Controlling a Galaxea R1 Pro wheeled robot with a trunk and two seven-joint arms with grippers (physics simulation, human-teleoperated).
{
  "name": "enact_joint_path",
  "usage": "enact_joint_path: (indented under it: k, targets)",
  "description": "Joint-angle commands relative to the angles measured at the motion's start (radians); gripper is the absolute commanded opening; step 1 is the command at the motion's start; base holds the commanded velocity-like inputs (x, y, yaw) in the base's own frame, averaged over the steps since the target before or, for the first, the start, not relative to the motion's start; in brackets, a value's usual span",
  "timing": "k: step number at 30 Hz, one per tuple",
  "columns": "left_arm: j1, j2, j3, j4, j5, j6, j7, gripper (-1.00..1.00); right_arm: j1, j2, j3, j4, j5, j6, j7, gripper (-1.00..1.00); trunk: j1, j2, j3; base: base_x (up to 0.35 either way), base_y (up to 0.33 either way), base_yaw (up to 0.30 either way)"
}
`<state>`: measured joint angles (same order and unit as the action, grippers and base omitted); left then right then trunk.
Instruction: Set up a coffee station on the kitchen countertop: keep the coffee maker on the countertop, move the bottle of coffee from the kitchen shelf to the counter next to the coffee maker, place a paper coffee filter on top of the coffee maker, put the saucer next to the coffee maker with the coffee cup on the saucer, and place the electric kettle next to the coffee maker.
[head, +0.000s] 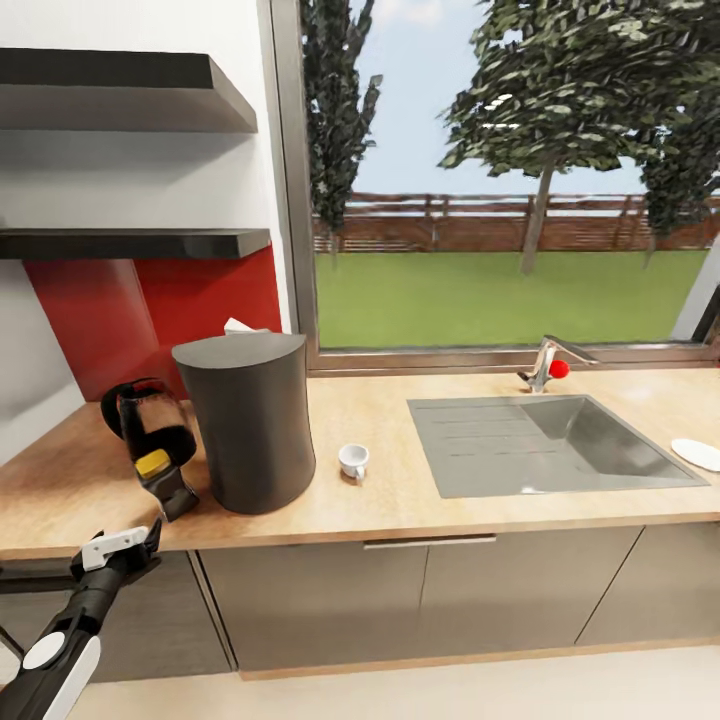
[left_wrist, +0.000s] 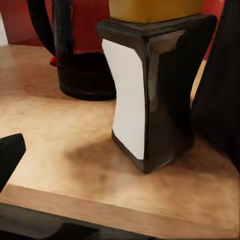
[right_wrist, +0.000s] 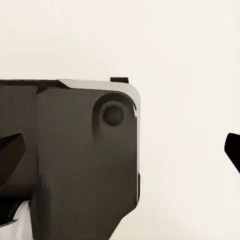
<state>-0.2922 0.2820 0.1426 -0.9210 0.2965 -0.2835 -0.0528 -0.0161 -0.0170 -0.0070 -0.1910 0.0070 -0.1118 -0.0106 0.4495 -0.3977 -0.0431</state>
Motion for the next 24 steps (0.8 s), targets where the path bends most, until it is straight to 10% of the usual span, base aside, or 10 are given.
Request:
enact_joint_path:
  k: [1, 12, 24]
  targets:
    - [-0.001, 0.0, 0.0, 0.001, 0.01, -0.002, -0.006, 1.0, -0.001, 0.0, -0.001, 0.001, 0.001, -0.003, -0.001, 1.0, 0.001, -0.002, -0.002, -0.031, 0.0, 0.0]
    - [0.075, 0.009, -0.009, 0.016, 0.0, -0.018, -0.043, 1.0, -0.001, 0.0, -0.002, 0.0, 0.0, -0.003, -0.002, 1.0, 0.001, -0.002, -0.002, -0.003, 0.0, 0.0]
    - [0.208, 0.011, -0.009, 0.02, -0.004, -0.027, -0.396, 1.0, -0.001, 0.0, -0.008, -0.007, -0.004, -0.005, 0.0, 1.0, 0.001, -0.002, -0.002, 0.0, 0.0, -0.023]
